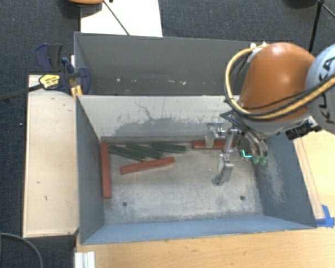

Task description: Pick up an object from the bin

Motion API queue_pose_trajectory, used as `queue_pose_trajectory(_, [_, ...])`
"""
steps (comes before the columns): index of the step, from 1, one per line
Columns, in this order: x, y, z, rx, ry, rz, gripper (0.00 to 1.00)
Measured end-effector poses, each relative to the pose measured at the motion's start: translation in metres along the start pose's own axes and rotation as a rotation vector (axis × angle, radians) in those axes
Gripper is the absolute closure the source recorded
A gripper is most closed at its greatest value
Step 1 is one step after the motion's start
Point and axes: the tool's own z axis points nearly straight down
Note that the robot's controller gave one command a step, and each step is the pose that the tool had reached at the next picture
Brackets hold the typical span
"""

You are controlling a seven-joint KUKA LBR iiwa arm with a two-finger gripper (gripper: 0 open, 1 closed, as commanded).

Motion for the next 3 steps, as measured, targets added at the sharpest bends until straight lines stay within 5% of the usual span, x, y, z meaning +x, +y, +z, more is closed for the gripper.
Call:
queue_pose_trajectory(1, [-0.002,0.000,-0.004,0.000,-0.008,0.001,0.00])
queue_pose_trajectory(2, [0.003,0.037,0.033,0.001,-0.014,-0.067,0.00])
queue_pose_trajectory(3, [-0.018,0.055,0.098,-0.002,-0.014,-0.084,0.00])
